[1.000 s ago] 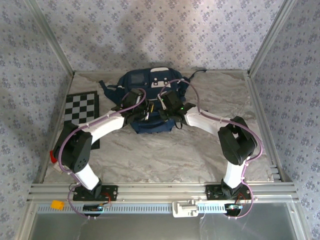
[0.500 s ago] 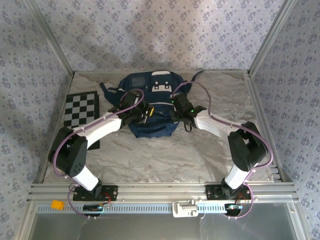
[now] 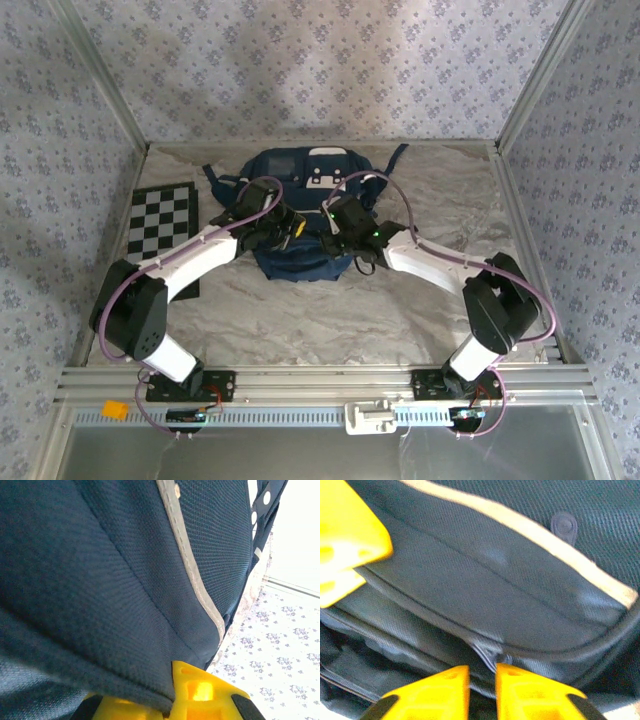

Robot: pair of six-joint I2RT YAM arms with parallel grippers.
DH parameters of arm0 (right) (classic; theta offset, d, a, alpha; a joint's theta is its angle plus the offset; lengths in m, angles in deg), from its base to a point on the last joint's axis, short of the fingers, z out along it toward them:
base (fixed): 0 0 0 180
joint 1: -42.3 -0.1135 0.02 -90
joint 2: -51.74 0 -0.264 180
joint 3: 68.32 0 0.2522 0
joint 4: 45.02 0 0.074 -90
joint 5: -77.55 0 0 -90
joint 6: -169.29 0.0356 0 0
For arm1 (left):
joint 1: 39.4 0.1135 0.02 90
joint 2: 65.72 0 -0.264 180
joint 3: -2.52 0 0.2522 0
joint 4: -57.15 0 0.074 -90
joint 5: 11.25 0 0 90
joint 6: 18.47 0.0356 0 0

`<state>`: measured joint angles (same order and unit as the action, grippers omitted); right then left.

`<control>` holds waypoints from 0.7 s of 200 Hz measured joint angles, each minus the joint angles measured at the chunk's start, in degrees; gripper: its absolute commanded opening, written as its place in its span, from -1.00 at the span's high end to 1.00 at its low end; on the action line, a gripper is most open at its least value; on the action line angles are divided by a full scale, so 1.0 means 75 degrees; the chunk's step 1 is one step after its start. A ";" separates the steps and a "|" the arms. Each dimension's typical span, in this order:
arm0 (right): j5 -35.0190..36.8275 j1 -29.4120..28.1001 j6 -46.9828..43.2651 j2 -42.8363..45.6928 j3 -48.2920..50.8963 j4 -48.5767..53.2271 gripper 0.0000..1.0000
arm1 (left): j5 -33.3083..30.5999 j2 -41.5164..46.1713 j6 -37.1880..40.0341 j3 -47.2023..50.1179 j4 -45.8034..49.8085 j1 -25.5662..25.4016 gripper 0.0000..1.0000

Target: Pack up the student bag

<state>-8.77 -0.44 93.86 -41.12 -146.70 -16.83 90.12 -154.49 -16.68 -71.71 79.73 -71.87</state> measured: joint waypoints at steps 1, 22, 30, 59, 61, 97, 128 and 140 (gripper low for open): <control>-0.0003 0.0000 0.0000 -0.0003 -0.0006 -0.0003 0.33 | 0.0000 0.0000 0.0000 0.0000 0.0000 0.0000 1.00; -0.0082 0.0000 0.0087 -0.0023 -0.0073 -0.0055 0.20 | 0.0000 0.0000 0.0015 0.0000 -0.0009 0.0000 1.00; -0.0108 0.0000 0.0125 -0.0079 -0.0125 -0.0003 0.18 | 0.0000 0.0000 0.0015 0.0000 -0.0009 0.0000 1.00; -0.0058 -0.0055 0.0286 -0.0414 -0.0420 0.0172 0.05 | -0.0032 -0.0006 0.0012 0.0000 -0.0061 0.0029 1.00; -0.0032 -0.0064 0.0309 -0.0428 -0.0425 0.0169 0.05 | -0.0032 -0.0009 0.0015 0.0000 -0.0061 0.0029 1.00; 0.0726 -0.0323 0.0408 -0.0694 -0.0848 0.0583 0.05 | -0.0035 -0.0023 0.0009 0.0000 -0.0119 0.0029 1.00; 0.1224 -0.0420 0.0568 -0.0825 -0.1014 0.0676 0.14 | -0.0055 -0.0044 -0.0154 0.0000 -0.0256 0.0029 1.00; 0.1236 -0.0405 0.0571 -0.0825 -0.0941 0.0522 0.14 | -0.0058 -0.0064 -0.0254 0.0009 -0.0335 0.0029 1.00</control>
<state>0.50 -3.48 98.14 -47.30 -153.76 -12.91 89.69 -154.97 -18.58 -71.64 77.22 -71.65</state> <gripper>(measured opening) 0.429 0.053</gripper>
